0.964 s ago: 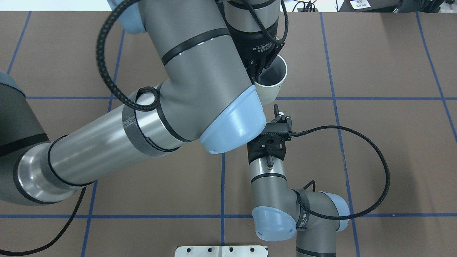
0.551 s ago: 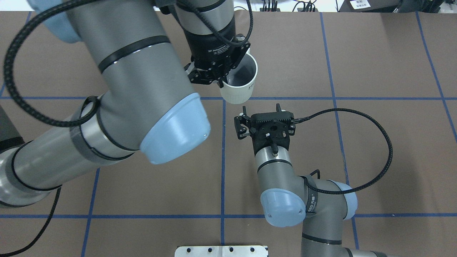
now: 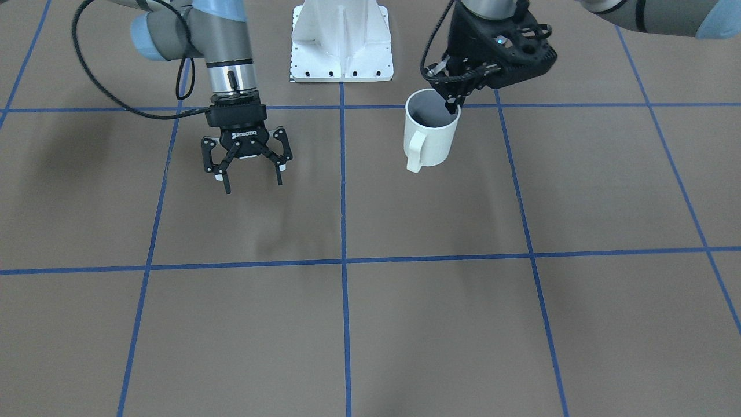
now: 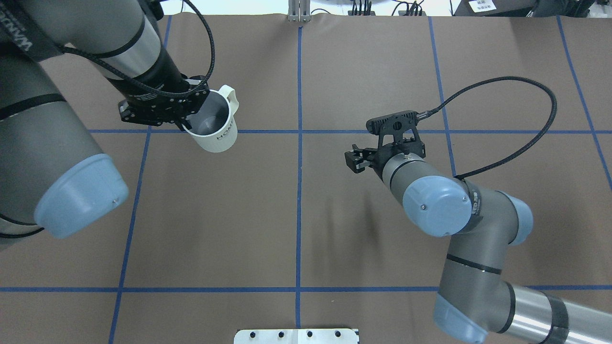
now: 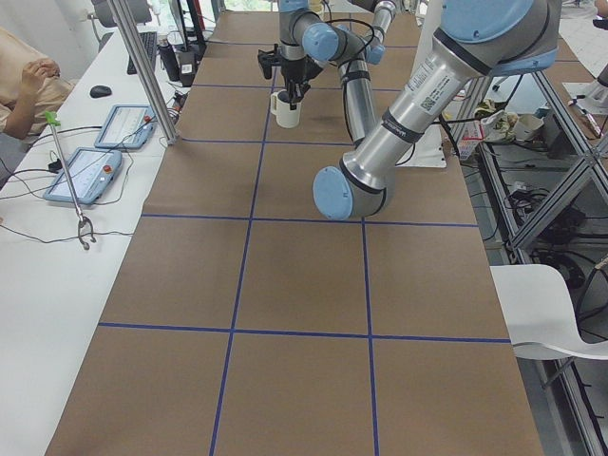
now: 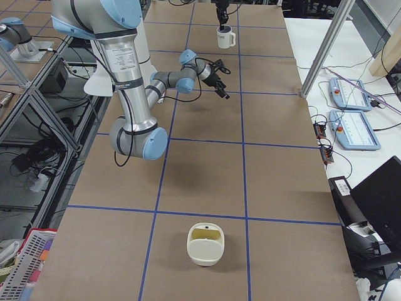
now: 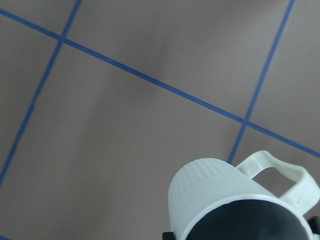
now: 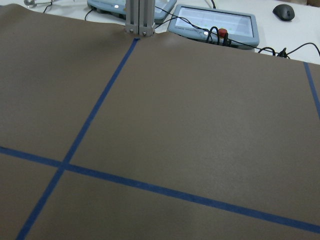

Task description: Left arm hands cup to right arm to dump lemon

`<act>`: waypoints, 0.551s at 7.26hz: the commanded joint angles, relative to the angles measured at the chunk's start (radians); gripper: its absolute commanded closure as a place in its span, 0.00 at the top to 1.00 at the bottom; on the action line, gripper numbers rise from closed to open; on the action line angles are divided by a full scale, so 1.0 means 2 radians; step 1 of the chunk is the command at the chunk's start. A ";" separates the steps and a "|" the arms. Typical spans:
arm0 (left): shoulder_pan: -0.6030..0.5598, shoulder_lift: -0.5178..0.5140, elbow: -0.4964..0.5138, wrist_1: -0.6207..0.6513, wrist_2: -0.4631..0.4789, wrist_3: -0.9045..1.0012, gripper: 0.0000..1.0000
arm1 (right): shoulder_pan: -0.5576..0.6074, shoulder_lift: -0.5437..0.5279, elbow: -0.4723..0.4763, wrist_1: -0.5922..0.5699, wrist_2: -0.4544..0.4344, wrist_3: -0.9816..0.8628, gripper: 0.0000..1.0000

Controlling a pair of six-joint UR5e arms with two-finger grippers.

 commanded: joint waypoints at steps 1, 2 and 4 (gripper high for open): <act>-0.028 0.093 -0.008 -0.048 -0.002 0.076 0.00 | 0.098 -0.047 0.014 -0.002 0.172 -0.086 1.00; -0.050 0.162 -0.005 -0.125 -0.015 0.106 0.00 | 0.154 -0.069 0.016 -0.003 0.251 -0.112 1.00; -0.091 0.278 0.003 -0.223 -0.056 0.195 0.00 | 0.241 -0.142 0.038 -0.001 0.341 -0.230 1.00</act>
